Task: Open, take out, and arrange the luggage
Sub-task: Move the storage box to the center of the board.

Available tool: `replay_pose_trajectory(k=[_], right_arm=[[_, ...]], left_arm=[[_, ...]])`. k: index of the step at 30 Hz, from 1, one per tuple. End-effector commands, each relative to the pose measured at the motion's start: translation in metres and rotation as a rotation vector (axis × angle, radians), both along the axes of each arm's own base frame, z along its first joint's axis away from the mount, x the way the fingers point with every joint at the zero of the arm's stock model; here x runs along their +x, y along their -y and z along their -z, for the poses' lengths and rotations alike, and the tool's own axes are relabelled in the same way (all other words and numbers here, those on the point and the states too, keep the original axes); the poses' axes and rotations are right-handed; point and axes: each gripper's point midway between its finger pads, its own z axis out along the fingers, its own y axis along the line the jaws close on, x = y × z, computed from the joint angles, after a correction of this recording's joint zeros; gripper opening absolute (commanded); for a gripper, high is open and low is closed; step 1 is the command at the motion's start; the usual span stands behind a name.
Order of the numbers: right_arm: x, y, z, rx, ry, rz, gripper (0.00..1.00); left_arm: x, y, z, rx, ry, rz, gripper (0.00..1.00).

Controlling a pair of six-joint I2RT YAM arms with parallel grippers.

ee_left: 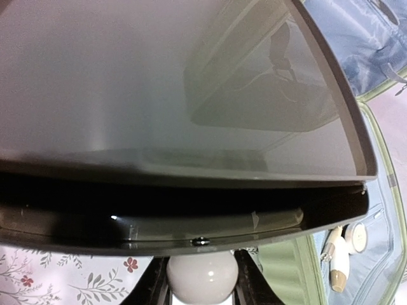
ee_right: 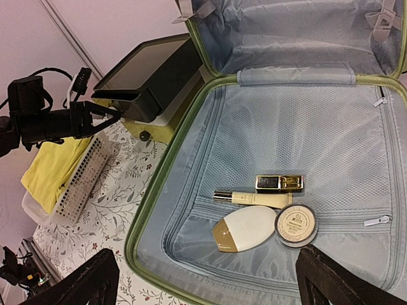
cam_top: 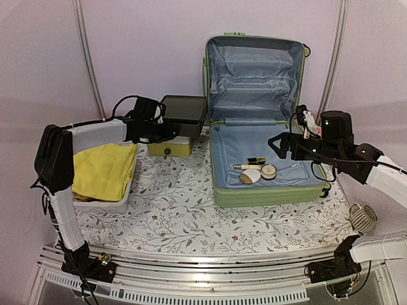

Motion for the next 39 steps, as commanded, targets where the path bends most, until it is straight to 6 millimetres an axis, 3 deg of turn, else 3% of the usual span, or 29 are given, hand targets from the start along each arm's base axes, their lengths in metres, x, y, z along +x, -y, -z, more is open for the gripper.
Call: replay_pose_trajectory(k=[1, 6, 15, 23, 35, 39], right_arm=[[-0.001, 0.000, -0.008, 0.018, 0.009, -0.002, 0.99], [0.001, -0.001, -0.008, 0.018, 0.006, -0.006, 0.99], [0.002, -0.004, -0.006, 0.022, 0.004, -0.016, 0.99], [0.003, -0.007, -0.005, 0.026, 0.002, -0.026, 0.99], [0.003, -0.013, -0.002, 0.029, -0.014, -0.053, 0.99], [0.006, -0.019, -0.002, 0.035, -0.020, -0.070, 0.99]], left_arm=[[0.008, 0.001, -0.007, -0.014, 0.036, 0.013, 0.29], [0.003, 0.000, -0.010, -0.016, 0.035, 0.017, 0.54], [-0.030, -0.012, -0.037, -0.028, 0.045, 0.022, 0.74], [-0.049, -0.027, -0.070, -0.046, 0.071, 0.007, 0.73], [-0.015, -0.071, -0.081, -0.004, 0.058, -0.036, 0.74], [-0.003, -0.100, -0.092, 0.034, 0.076, -0.066, 0.71]])
